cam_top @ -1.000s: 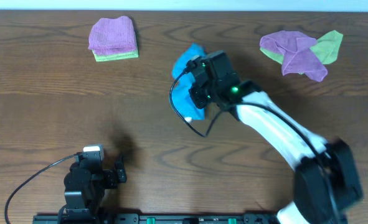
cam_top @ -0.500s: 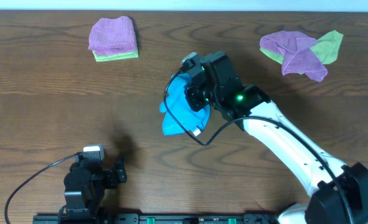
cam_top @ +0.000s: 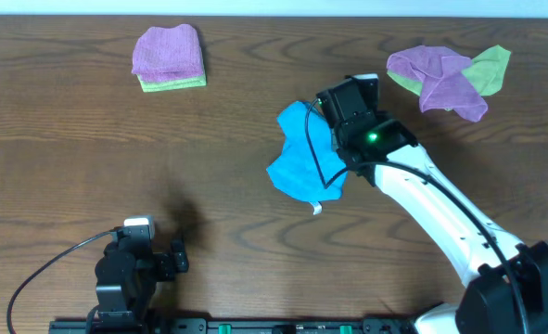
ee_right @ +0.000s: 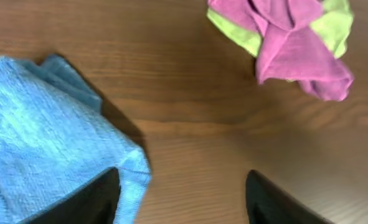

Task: Fold the cloth

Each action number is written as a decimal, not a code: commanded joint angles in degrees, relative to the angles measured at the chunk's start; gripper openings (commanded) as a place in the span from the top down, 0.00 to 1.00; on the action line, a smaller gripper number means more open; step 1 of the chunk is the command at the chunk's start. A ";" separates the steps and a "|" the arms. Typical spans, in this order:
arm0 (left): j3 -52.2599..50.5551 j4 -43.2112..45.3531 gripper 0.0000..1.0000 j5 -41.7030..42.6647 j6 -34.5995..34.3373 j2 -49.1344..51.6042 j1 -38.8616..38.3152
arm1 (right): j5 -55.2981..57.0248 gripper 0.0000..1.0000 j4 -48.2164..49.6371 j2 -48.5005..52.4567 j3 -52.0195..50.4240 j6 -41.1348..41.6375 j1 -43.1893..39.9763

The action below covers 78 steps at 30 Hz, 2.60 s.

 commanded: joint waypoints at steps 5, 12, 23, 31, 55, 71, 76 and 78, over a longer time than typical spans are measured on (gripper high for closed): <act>-0.50 -0.15 0.05 0.37 -0.44 -0.37 0.35 | -25.11 0.25 3.06 1.05 0.68 -24.00 -0.81; -0.50 -0.17 0.05 0.37 -0.44 -0.35 0.35 | -34.10 0.30 3.69 9.27 0.68 -30.34 -1.95; -0.50 -0.20 0.05 0.37 -0.46 -0.35 0.35 | -35.15 0.31 7.15 17.25 0.68 -31.58 -1.97; -0.50 -0.20 0.05 0.37 -0.48 -0.35 0.35 | -35.15 0.40 7.54 18.45 0.68 -31.58 -1.95; -0.50 -0.20 0.05 0.37 -1.36 -0.35 0.35 | -42.23 0.47 0.98 18.64 0.70 -34.82 -0.72; -0.50 -0.17 0.05 0.37 -1.36 -0.35 0.35 | -40.92 0.39 1.31 19.43 0.68 -37.16 -0.87; -0.50 -0.20 0.05 0.37 -1.36 -0.35 0.35 | -40.85 0.47 2.93 20.22 0.68 -37.16 -1.01; -0.50 -0.20 0.05 0.37 -1.36 -0.35 0.35 | -40.85 0.48 3.23 20.39 0.68 -37.13 -1.01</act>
